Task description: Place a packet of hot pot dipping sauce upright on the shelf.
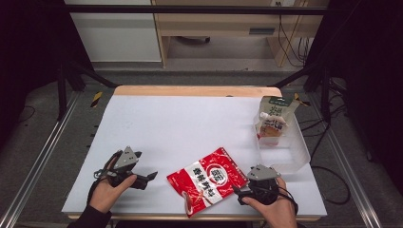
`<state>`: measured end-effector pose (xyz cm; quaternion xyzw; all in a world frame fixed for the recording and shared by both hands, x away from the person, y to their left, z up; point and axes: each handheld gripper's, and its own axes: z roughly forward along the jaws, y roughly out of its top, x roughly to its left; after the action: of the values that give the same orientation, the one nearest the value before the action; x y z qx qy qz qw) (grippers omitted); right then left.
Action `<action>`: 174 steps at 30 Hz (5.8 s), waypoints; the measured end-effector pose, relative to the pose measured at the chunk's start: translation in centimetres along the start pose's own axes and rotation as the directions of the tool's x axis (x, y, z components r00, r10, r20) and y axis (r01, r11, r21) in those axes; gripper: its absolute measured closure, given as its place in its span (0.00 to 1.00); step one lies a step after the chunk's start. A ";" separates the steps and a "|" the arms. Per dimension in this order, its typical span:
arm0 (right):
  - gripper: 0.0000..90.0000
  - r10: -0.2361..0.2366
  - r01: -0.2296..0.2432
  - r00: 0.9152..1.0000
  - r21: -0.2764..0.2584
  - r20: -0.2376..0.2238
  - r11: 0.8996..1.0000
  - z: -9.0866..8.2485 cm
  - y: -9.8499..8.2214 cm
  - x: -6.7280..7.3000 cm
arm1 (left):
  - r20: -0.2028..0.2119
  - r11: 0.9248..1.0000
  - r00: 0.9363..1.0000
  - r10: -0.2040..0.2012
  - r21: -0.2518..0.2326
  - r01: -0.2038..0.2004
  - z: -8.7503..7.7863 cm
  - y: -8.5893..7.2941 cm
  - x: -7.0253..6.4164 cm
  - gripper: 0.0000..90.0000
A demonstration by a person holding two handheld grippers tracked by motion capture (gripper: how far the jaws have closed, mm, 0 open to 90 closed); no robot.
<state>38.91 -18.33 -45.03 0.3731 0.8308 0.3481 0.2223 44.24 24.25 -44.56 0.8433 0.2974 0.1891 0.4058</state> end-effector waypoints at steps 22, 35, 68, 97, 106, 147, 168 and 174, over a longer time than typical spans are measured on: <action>0.12 0.049 -0.028 0.990 0.157 -0.130 0.987 2.8 -0.5 -0.5 | 0.013 1.000 1.000 0.000 -0.013 0.000 -0.1 0.1 -0.1 0.07; 0.24 0.088 -0.087 0.975 0.015 -0.203 0.996 1.5 0.1 -0.1 | 0.016 1.000 1.000 -0.009 -0.022 0.009 -0.2 0.1 0.1 0.07; 1.00 -0.064 0.061 0.990 -0.027 -0.129 0.998 2.2 4.9 0.8 | 0.019 1.000 1.000 0.017 -0.020 -0.016 -0.3 0.5 -0.3 0.08; 1.00 -0.302 0.265 0.937 -0.206 -0.175 0.942 5.0 15.2 1.8 | 0.075 0.994 0.994 0.084 -0.074 -0.078 -0.5 6.5 2.9 0.13; 1.00 -0.338 0.287 0.925 -0.261 -0.175 0.922 4.2 15.9 2.8 | 0.091 0.995 0.993 0.081 -0.071 -0.075 -0.6 6.7 2.2 0.16; 0.55 -0.469 0.472 0.857 -0.041 -0.211 0.881 0.5 18.7 2.5 | 0.255 0.976 0.952 0.169 -0.177 -0.126 -2.0 9.0 -0.2 1.00; 0.88 -0.500 0.582 0.771 0.117 -0.395 0.805 2.9 20.7 3.8 | 0.245 0.970 0.949 0.199 -0.185 -0.156 -2.1 9.3 -0.8 1.00; 0.99 -0.480 0.568 0.771 0.110 -0.418 0.816 2.9 21.0 3.7 | 0.246 0.974 0.954 0.174 -0.187 -0.130 -2.0 9.1 -0.4 0.99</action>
<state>48.19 -4.24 -31.68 0.0752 0.9629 0.2371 0.1050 46.01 20.64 -36.17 0.8438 0.1585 0.1318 0.4955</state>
